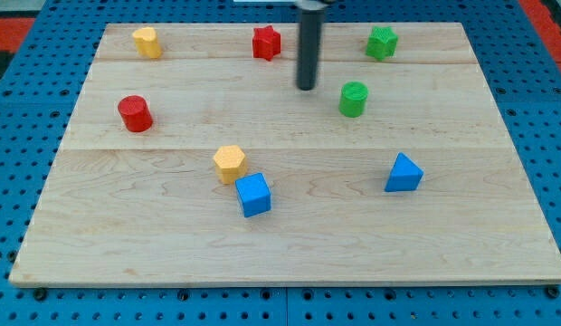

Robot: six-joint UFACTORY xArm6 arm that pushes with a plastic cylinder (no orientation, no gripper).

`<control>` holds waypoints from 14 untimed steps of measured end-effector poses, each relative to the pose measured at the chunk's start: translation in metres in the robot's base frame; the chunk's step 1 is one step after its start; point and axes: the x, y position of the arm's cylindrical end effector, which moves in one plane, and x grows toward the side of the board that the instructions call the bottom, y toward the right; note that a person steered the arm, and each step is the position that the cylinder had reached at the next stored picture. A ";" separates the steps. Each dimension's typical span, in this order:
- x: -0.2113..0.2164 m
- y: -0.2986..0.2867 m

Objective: Move the blue cube closer to the green circle

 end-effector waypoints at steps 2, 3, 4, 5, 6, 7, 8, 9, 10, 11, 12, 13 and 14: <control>0.076 -0.112; 0.160 -0.137; 0.223 -0.098; 0.218 -0.054; 0.206 0.007; 0.156 0.020; 0.147 -0.016; 0.136 -0.029; 0.132 0.034; 0.121 0.089; 0.123 0.046; 0.114 0.006; 0.097 0.027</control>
